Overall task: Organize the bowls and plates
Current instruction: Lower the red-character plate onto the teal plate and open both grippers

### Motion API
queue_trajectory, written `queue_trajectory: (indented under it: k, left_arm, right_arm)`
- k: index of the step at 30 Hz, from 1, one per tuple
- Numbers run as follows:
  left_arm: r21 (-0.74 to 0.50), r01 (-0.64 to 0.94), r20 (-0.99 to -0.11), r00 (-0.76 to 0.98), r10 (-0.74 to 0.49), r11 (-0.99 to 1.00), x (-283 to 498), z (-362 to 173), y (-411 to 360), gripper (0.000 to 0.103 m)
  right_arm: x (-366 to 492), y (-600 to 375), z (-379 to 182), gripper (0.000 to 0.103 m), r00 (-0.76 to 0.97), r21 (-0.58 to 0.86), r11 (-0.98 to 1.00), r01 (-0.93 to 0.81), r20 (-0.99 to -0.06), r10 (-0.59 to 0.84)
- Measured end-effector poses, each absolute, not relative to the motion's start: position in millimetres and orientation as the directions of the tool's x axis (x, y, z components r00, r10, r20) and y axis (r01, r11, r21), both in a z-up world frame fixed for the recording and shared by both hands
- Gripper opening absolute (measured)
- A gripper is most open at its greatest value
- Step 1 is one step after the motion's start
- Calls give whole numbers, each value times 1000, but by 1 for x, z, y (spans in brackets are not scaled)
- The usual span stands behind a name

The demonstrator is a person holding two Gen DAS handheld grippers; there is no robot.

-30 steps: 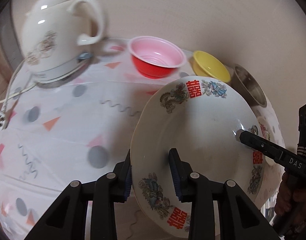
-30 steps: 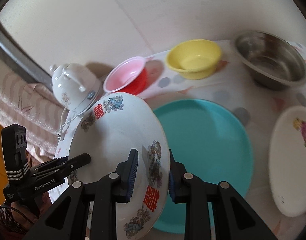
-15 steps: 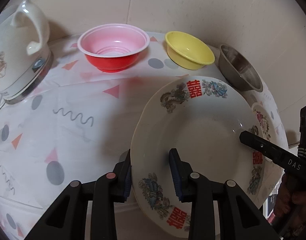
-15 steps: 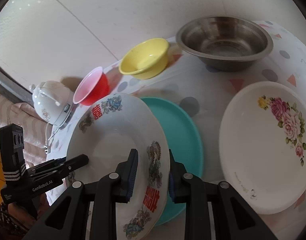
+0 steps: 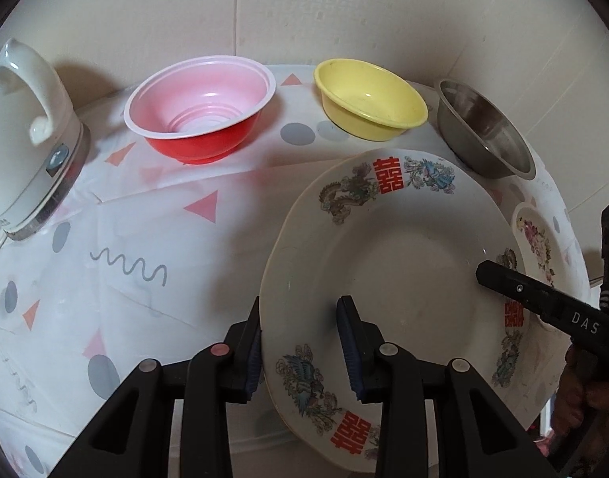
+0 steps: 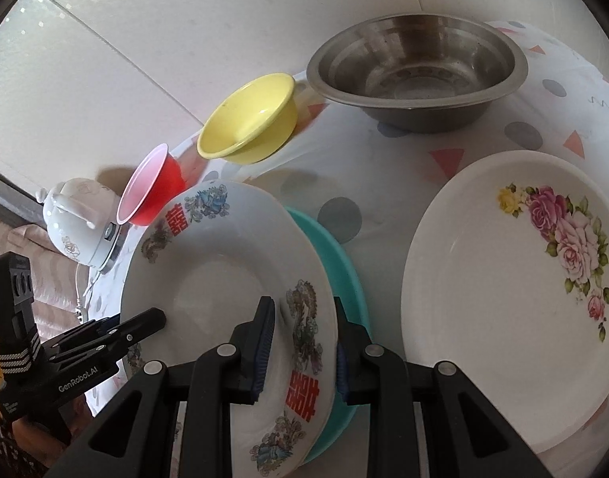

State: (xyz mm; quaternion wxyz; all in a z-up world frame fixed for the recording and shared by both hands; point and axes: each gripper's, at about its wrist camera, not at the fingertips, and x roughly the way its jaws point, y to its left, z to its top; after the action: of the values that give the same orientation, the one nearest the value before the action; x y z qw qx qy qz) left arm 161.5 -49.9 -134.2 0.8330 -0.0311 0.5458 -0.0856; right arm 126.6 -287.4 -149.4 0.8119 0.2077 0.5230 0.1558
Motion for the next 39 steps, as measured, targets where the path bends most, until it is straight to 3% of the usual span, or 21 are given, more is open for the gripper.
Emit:
queue_trajectory:
  k: [12,25,28,30,35,39]
  left_arm:
    - [-31,164,-897,430,-100,986,153,-134,-61,36]
    - [-42,174,-904,414,-112,984,141,-130,-60,40]
    - [-44,163,-902,418,-110,986,136,-126,-56,50]
    - [-44,144,-895,434,-103,989,133,-121,-51,51]
    - [-71,92,-872,478,-107,993,127,-104,-37,71]
    - [-106,95,-860,490,-140,990,124,-94,-35,81]
  right_arm:
    - [128,-281,-147,29,414,426,904,-27,-819,398]
    - [105,-282,-132,32,441,383,924,-11,-827,349]
    - [100,-282,-128,32,449,379,925,-6,-826,342]
    - [93,-284,-122,32,463,377,926,2,-821,333]
    - [74,-294,-109,36,509,369,929,15,-803,311]
    - [57,-313,-103,37,544,392,918,56,-783,301]
